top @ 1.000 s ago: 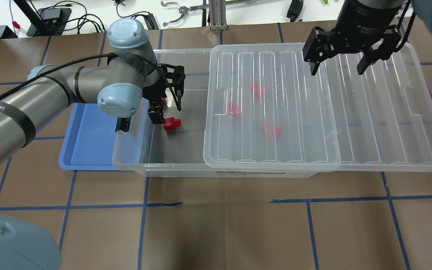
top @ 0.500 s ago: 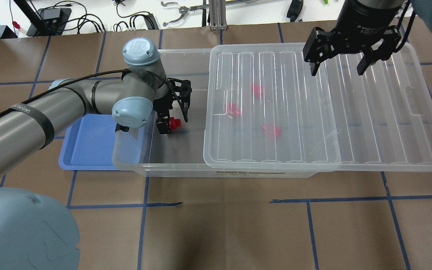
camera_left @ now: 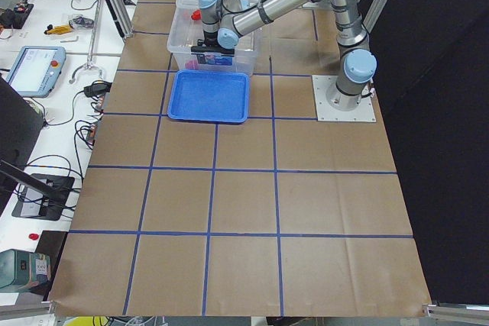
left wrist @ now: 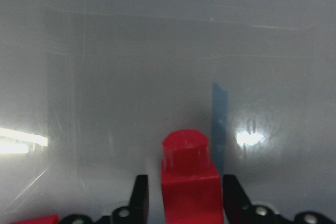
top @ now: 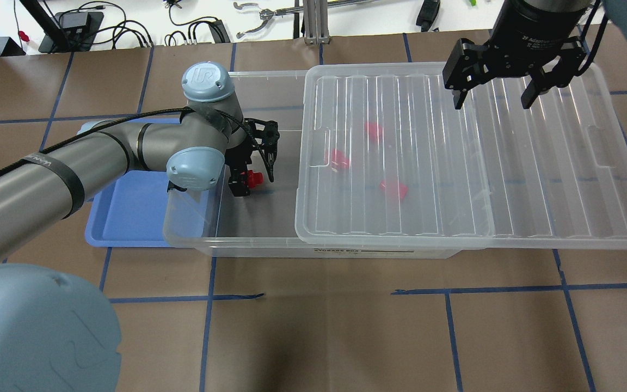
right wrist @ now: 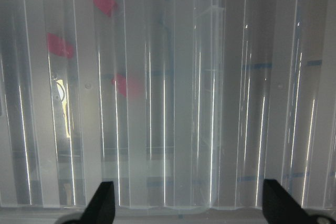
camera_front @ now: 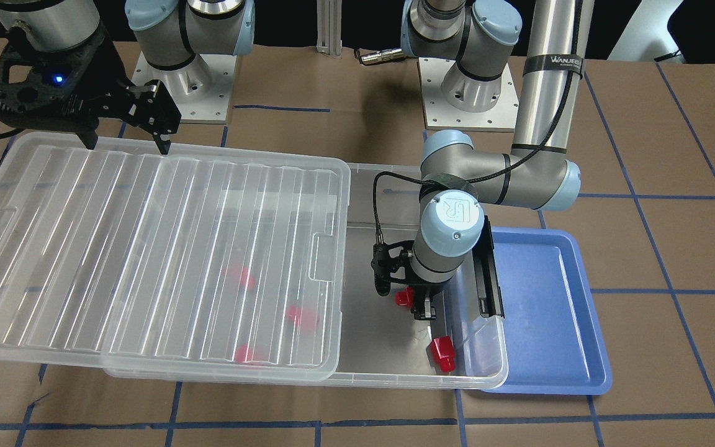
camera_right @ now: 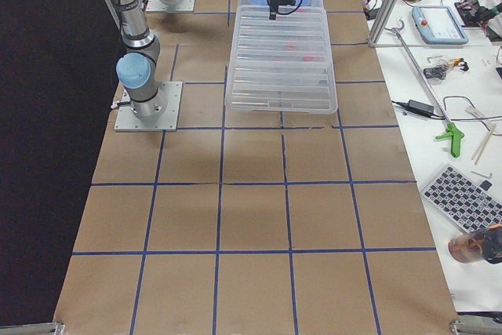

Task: Place red block in blue tray from box

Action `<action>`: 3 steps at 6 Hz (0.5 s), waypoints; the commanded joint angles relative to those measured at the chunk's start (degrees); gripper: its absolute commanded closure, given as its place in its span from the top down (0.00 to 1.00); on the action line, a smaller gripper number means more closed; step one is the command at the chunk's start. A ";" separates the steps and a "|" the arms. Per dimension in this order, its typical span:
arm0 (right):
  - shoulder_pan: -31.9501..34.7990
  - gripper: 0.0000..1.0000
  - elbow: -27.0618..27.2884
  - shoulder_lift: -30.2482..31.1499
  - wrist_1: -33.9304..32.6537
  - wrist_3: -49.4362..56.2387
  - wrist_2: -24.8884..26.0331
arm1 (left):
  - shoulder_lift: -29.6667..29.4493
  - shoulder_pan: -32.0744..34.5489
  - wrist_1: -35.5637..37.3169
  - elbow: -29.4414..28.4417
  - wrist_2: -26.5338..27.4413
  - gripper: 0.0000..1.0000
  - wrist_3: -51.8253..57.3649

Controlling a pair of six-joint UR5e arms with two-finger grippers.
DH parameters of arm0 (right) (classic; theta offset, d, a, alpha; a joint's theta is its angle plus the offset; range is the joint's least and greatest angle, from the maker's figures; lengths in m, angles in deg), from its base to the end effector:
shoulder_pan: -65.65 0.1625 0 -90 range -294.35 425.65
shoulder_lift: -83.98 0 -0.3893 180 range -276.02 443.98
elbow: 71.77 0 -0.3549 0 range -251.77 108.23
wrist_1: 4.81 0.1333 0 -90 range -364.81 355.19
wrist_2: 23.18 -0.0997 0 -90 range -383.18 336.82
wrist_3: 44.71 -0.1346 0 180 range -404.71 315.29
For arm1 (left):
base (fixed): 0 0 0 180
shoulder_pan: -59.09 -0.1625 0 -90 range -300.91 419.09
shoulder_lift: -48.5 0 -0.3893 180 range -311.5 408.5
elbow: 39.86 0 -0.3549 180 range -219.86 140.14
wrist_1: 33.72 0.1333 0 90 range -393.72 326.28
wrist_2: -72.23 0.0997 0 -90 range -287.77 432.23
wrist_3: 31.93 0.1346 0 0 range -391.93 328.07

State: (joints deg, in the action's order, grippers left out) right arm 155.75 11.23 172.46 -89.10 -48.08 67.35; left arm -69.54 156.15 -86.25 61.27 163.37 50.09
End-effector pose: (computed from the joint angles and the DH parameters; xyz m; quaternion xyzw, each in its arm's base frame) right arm 0.1329 -0.4625 0.4506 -0.0285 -0.9996 -0.0019 0.0047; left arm -0.1977 -0.5336 0.1445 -0.7014 -0.7125 -0.0178 0.0011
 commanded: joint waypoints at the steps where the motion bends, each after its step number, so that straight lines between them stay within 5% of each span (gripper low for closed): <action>1: 0.08 1.00 0.06 0.11 -0.16 -0.06 -0.10 | 1.66 0.23 -0.82 0.03 0.01 0.00 -2.20; 3: 0.17 1.00 0.23 -0.15 -0.34 -0.06 -0.10 | 6.04 -0.03 -6.93 -2.68 0.09 0.00 -2.30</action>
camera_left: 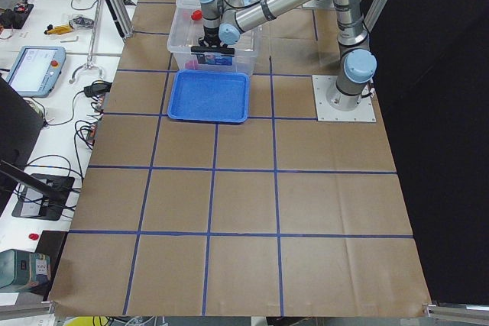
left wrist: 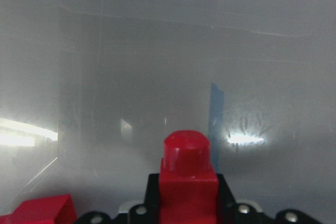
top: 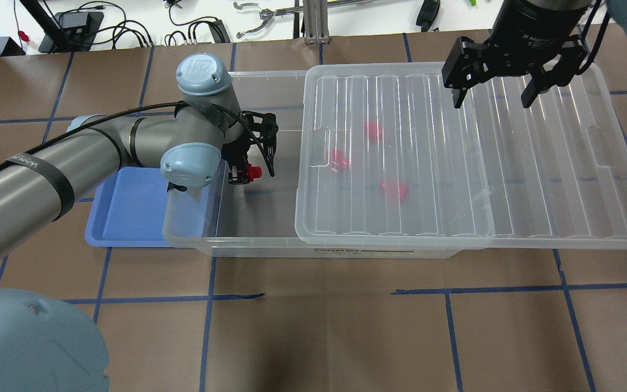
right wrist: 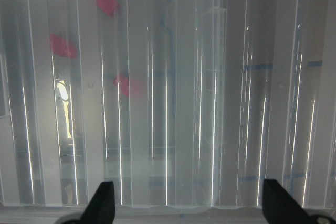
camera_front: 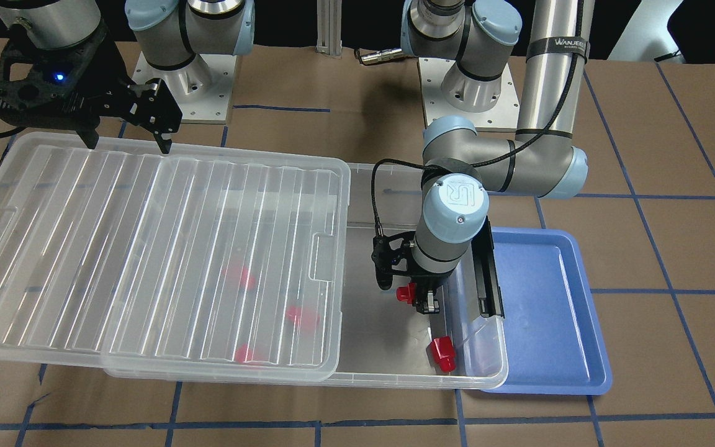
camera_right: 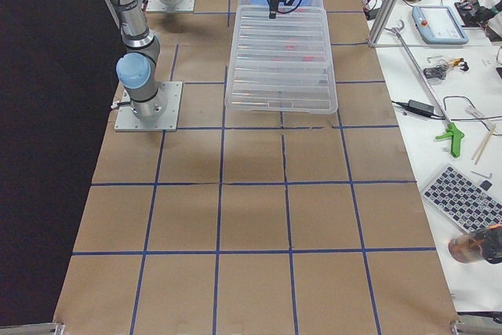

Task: Place red block in blue tray from box

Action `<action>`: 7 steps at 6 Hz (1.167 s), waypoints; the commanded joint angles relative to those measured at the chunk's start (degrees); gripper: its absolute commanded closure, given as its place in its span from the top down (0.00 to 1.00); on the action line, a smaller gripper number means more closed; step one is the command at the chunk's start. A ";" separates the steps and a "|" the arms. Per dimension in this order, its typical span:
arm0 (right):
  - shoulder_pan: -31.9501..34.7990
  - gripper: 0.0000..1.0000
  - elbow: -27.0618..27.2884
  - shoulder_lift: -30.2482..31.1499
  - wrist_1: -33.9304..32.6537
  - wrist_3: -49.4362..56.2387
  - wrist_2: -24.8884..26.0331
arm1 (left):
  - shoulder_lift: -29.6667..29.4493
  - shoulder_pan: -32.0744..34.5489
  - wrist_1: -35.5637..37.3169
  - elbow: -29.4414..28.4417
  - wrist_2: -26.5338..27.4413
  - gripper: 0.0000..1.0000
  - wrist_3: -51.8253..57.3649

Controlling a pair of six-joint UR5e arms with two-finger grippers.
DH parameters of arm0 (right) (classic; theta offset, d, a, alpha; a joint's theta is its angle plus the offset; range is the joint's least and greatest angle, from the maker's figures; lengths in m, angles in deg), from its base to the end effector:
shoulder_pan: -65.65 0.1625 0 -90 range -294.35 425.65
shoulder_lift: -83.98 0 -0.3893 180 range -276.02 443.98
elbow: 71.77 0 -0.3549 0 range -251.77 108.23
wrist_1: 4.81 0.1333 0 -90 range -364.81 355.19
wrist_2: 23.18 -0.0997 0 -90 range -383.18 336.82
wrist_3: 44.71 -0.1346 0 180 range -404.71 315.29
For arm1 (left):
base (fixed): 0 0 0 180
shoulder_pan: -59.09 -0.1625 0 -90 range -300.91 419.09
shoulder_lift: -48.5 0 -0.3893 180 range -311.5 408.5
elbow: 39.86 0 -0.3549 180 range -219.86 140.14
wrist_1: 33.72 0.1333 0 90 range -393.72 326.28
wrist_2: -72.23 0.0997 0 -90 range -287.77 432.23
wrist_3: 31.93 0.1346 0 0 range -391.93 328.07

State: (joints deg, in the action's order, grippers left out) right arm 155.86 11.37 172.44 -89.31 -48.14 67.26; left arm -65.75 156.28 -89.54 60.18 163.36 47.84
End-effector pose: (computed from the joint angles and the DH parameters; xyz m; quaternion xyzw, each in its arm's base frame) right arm 0.1340 -0.4626 0.4497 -0.0281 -0.9996 -0.0014 0.0039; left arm -0.1988 -0.5319 0.1827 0.6881 0.7256 0.0066 0.0074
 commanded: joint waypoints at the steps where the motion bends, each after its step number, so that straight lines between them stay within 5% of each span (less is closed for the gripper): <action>1: 0.05 1.00 0.10 -0.13 -0.40 -0.09 0.00 | 4.89 -0.42 -8.73 -4.22 0.01 0.00 -0.22; 4: -1.08 1.00 0.18 -0.39 -0.84 0.96 0.26 | 8.25 -0.86 -24.13 -15.29 -0.25 0.00 0.91; 7: -10.54 1.00 0.10 -0.39 -1.10 12.67 0.61 | 8.79 -12.33 -24.25 -13.83 -0.96 0.01 11.84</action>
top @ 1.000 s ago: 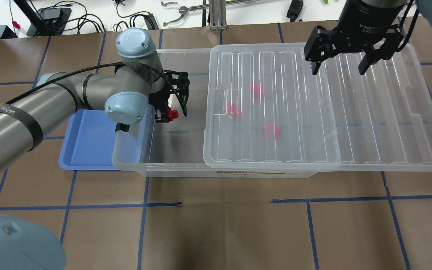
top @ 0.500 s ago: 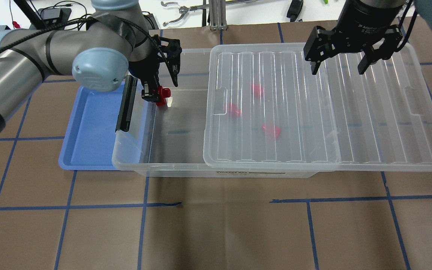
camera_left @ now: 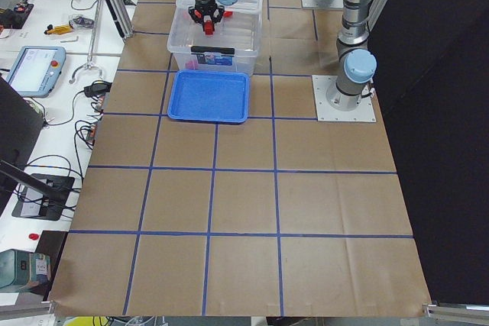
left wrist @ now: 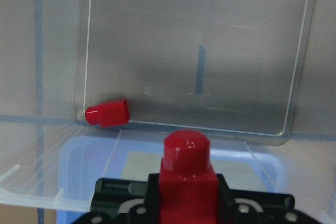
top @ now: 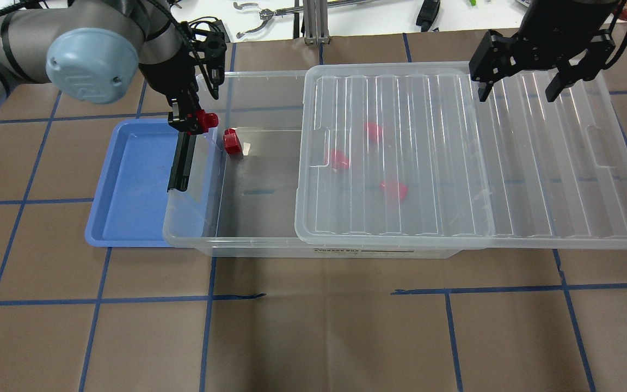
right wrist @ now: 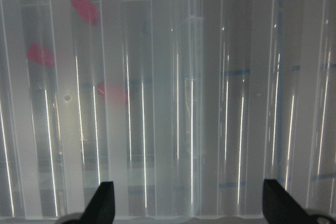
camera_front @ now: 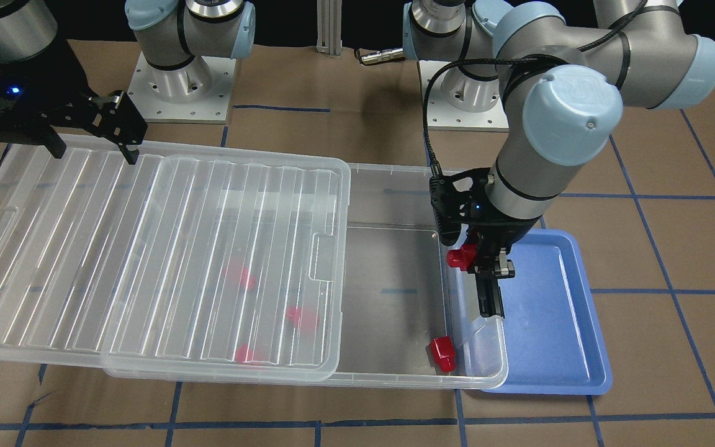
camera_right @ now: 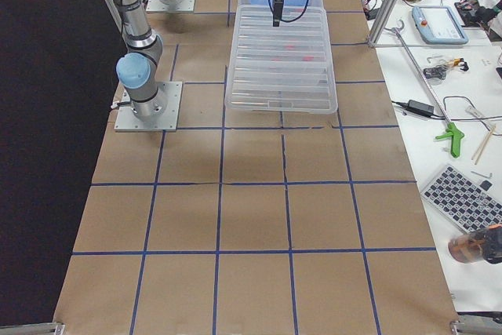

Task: Place red block in blue tray from box

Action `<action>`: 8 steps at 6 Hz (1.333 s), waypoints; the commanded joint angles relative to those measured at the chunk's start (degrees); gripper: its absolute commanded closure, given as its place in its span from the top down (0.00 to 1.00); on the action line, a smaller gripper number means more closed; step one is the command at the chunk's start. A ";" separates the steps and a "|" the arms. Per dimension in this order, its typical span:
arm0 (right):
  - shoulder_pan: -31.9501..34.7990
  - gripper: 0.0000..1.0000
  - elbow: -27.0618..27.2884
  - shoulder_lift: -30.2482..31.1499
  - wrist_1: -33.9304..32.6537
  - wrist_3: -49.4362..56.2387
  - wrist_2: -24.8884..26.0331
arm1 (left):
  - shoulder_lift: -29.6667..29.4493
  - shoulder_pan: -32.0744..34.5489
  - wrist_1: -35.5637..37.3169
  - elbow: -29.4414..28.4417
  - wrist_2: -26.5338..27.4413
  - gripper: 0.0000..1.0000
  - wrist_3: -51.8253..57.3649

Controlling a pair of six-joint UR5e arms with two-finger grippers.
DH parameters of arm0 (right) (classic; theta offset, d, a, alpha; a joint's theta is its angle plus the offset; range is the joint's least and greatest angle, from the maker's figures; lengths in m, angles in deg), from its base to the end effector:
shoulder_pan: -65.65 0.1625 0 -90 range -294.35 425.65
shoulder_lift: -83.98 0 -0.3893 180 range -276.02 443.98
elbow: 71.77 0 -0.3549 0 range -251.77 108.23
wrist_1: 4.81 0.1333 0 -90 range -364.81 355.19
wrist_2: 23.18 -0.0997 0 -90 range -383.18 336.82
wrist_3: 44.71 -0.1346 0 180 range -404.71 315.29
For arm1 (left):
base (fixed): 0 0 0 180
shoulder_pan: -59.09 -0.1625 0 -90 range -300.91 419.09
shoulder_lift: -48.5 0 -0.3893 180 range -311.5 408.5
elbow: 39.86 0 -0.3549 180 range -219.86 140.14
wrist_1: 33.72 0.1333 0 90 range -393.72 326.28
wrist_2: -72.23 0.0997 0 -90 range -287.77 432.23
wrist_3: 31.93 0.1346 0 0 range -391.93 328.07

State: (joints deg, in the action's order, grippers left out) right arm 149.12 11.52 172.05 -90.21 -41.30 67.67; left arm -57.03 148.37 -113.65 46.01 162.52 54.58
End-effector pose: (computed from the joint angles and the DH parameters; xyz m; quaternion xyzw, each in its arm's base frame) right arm 0.0774 -0.4788 0.4469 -0.0272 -0.9996 0.0009 0.0075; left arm -0.1257 -0.5503 0.3306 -0.6806 -0.7325 -0.0101 0.0062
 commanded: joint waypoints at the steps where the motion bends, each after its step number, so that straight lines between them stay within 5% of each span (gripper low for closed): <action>1: -9.06 1.00 0.02 -0.18 -0.12 10.09 0.54 | -0.02 -8.64 -0.32 0.70 0.15 0.01 9.86; 4: -23.83 1.00 1.24 -4.38 -3.25 23.51 0.72 | -1.78 -14.05 6.31 7.96 0.33 0.02 15.80; 8: -32.49 1.00 16.07 -5.98 -23.01 31.83 4.85 | -7.39 -14.14 29.71 22.92 0.41 0.08 15.89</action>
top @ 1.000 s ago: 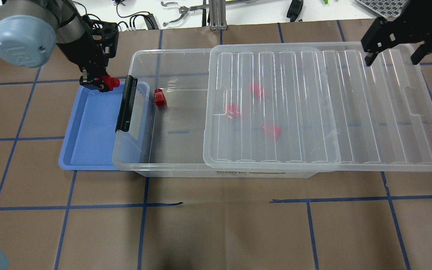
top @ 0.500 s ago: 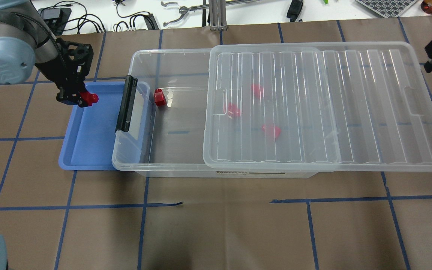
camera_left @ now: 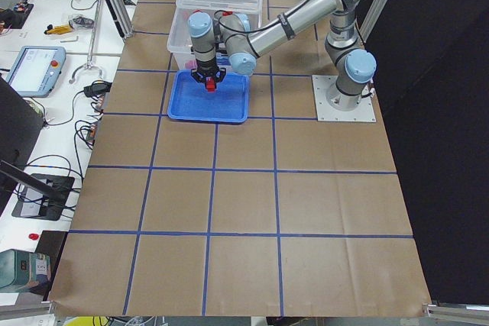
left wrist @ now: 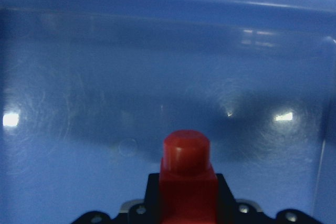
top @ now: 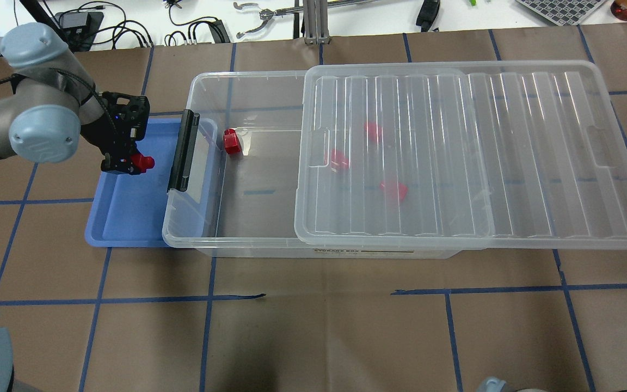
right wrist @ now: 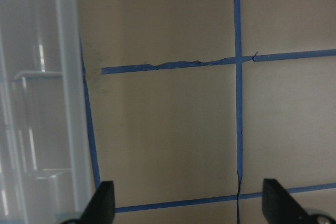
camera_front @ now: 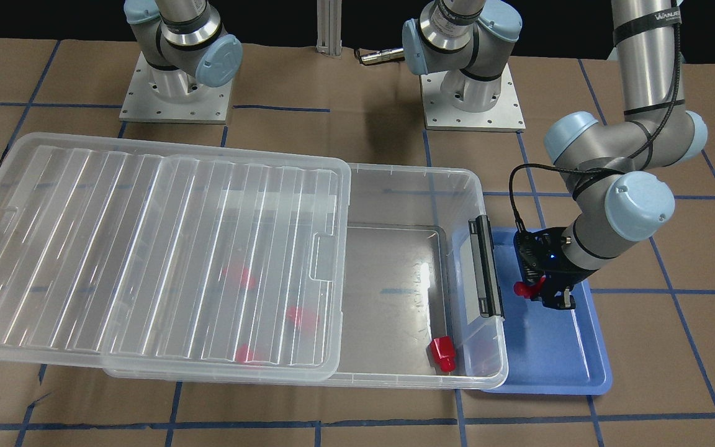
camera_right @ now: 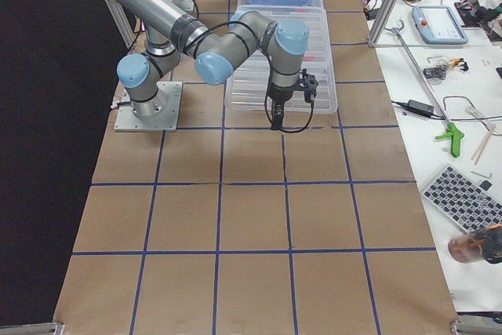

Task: Place red block in blue tray from box

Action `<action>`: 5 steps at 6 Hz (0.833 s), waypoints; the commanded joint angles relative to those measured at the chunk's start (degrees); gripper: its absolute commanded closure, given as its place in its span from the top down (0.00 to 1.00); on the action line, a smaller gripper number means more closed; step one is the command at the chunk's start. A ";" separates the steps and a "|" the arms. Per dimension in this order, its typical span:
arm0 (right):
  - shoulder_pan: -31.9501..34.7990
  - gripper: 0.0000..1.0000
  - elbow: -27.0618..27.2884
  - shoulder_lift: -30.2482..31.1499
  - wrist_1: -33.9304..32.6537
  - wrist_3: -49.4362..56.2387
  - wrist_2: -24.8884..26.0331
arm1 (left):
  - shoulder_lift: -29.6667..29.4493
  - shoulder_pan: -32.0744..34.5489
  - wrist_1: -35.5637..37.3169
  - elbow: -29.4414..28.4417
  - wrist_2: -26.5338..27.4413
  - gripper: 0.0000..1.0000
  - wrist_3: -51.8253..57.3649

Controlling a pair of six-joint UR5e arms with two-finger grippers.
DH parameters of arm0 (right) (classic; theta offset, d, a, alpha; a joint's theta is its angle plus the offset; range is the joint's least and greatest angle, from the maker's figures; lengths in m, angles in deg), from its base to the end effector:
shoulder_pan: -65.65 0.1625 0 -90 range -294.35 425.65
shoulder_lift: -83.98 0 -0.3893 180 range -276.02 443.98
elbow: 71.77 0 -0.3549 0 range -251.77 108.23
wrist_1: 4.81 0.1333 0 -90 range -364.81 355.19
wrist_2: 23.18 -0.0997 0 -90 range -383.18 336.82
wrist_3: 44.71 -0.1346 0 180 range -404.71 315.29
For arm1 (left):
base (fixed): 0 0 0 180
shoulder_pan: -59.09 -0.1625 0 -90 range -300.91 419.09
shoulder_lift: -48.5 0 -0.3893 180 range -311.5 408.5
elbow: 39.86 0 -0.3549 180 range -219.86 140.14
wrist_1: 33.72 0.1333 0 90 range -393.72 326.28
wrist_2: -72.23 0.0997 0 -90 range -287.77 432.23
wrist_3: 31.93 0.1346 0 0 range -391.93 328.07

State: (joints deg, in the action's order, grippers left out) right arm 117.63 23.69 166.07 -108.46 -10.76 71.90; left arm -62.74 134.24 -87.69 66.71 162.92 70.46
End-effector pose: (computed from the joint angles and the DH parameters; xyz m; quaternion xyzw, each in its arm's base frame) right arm -0.2119 -0.4680 0.3324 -0.0356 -0.9984 -0.0241 0.0373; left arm 0.0052 -0.5334 0.1702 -0.6917 -0.7220 -0.0132 0.0101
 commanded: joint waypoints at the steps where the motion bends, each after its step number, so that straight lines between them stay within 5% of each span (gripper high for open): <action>1: -1.01 1.00 5.94 0.09 -5.33 1.38 1.15 | -2.13 -0.01 4.13 2.23 0.01 0.31 -0.08; 2: -1.01 1.00 6.13 0.61 -4.46 0.69 1.68 | -2.04 -0.01 3.44 1.45 0.18 0.98 -0.16; 4: -0.83 1.00 7.53 0.96 -4.10 -4.98 0.81 | -0.30 0.08 0.82 0.57 0.18 0.99 -1.30; 5: -0.48 1.00 8.06 2.27 -4.01 -6.34 0.81 | 2.33 0.43 -6.43 -3.00 0.18 0.99 -1.57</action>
State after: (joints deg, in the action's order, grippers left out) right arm 116.88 31.12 167.35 -112.62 -14.98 72.80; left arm -62.56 134.41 -88.56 66.37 163.12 69.26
